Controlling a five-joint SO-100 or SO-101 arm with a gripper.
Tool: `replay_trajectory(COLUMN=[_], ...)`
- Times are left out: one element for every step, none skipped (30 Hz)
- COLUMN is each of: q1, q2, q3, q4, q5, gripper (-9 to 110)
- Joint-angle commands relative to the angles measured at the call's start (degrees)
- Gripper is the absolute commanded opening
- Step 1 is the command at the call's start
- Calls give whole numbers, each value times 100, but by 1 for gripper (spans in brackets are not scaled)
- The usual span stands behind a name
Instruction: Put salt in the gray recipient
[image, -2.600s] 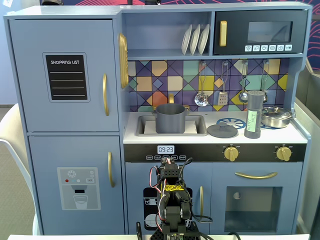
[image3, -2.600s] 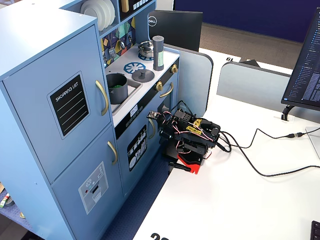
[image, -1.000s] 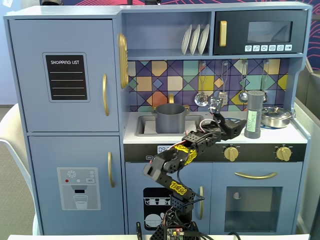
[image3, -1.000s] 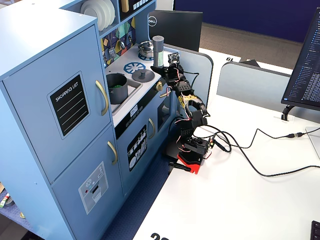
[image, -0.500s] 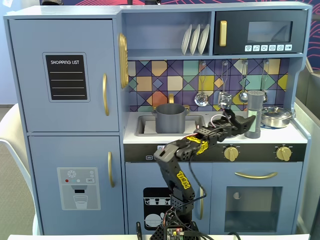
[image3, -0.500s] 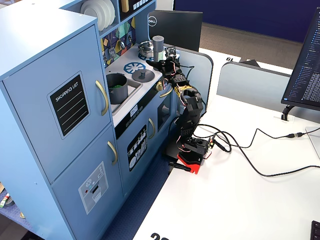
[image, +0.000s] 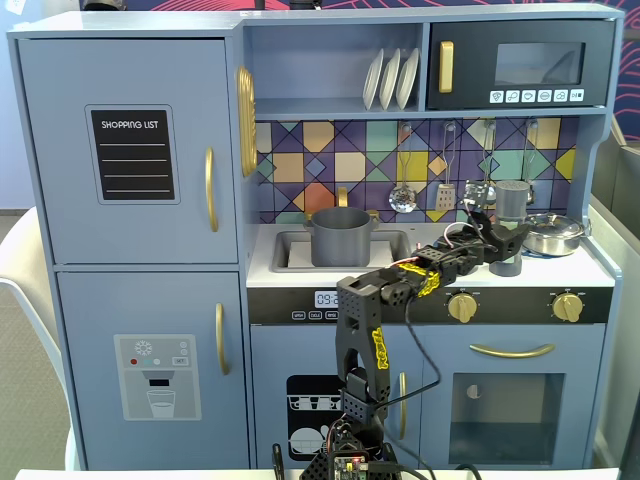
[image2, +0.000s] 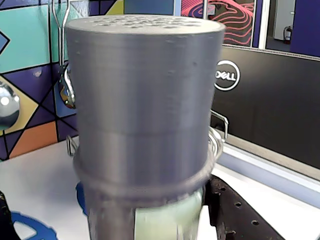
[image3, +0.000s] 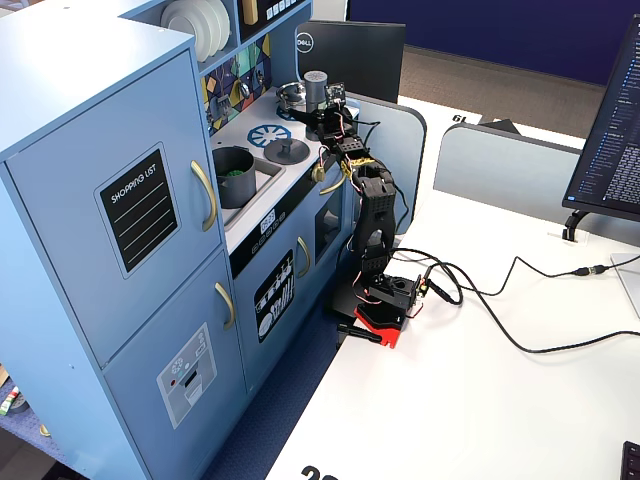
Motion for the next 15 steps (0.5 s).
replay_trajectory(q1=[-132, -158, -167, -185, -211, -229, -246, -255, -290, -308, -325, -334, -360, -387, -431], q2=[-229, -325, -422, -510, -606, -686, -738, -747, -738, -703, -659, -563, -431, -299, -141], q3=[-826, -940, -1055, -1169, -1292, -1397, -1450, -1450, -1424, -1415, -1397, -1354, -1301, -1248, -1230], q4=[-123, -123, -123, -123, -123, -123, -123, -149, -167, -176, -176, -176, -185, -237, -264], q5=[123, 141, 123, 114, 114, 97, 62, 9, -44, -114, -141, 0, 132, 264, 422], gripper=[51, 50, 49, 49, 47, 44, 40, 32, 21, 10, 1, 0, 0, 0, 0])
